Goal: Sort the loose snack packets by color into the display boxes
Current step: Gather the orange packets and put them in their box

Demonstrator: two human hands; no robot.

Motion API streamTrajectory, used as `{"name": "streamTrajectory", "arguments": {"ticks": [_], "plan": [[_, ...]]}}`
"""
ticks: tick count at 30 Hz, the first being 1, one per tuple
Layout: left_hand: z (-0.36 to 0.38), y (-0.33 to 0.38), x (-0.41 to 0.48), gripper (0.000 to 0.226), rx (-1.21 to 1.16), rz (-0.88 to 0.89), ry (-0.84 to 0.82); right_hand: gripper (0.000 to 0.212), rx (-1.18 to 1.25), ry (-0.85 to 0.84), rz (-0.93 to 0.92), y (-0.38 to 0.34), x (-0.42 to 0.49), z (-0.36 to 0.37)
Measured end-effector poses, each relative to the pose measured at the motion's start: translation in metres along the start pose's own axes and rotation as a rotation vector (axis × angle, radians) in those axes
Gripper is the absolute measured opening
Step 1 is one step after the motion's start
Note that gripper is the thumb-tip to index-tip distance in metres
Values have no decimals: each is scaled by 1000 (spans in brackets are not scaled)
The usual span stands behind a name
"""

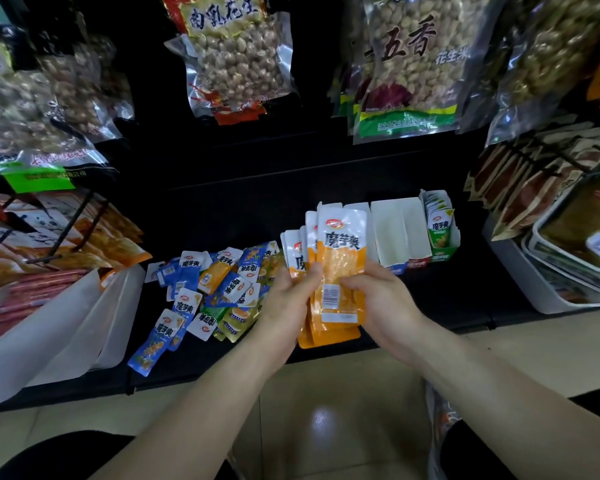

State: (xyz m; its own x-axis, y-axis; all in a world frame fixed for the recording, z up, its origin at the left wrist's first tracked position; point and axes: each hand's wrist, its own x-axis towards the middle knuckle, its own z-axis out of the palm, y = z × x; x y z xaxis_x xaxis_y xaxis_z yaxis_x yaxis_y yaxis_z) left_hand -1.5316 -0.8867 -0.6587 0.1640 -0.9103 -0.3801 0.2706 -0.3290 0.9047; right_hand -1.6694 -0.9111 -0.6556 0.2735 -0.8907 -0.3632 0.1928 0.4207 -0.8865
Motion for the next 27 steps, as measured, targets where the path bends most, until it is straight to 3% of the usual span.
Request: {"name": "streamTrajectory", "arguments": {"ticks": [3,11,18,23,27], "plan": [[2,-3,1,31,11,-26,13,38,-49,-5,8,1,1,2],[1,0,-1,38,35,-10,-44,22,-254,-34,-72,-7,-3,-11],[1,6,-1,35,-50,-27,-46,12,-266,159,-161,-10,-1,-24],[2,4,7,21,2,-20,112,17,-133,261,-168,-23,-1,-30],[3,2,10,16,24,-3,177,18,-481,322,-355,-28,-7,-28]]}}
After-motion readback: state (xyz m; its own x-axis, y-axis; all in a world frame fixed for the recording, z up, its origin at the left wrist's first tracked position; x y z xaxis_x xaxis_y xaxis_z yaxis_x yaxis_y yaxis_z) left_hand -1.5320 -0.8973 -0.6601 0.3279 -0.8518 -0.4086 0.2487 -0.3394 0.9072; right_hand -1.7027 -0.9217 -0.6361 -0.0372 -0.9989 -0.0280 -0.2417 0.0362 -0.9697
